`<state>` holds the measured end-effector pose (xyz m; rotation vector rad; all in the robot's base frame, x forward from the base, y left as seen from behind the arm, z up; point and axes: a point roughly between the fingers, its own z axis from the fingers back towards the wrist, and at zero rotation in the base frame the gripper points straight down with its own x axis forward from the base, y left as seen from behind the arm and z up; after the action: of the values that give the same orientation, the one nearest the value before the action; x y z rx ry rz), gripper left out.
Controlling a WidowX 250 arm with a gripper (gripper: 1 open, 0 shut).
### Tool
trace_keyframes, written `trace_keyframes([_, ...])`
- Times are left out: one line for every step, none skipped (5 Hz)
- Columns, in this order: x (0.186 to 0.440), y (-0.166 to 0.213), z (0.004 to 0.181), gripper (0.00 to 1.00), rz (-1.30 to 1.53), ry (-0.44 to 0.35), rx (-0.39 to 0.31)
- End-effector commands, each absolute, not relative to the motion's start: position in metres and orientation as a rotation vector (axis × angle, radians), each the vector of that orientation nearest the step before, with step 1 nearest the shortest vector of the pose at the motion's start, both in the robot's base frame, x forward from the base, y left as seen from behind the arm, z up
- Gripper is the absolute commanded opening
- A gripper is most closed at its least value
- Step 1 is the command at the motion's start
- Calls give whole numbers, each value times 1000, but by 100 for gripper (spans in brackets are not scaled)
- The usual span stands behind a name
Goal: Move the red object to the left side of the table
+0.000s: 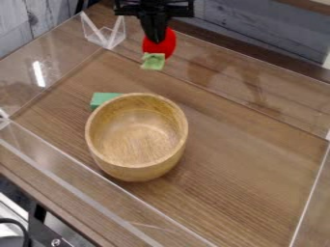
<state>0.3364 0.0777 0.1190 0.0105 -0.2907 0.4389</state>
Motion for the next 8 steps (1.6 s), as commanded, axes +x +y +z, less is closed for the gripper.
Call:
trace_keyframes([344,84,117,0,406,-337,12])
trace_keyframes([345,89,106,0,403,-340,9])
trace_keyframes([346,92,114,0,362,-346,-2])
trace_keyframes([348,95,124,0,322,-355,-14])
trace_keyframes([324,120,126,0,309,-354,-11])
trace_keyframes([298,144,129,0,345,-348,7])
trace_keyframes([274,156,128,0,350,-338,16])
trace_keyframes([259,175,120,0,355,-329,23])
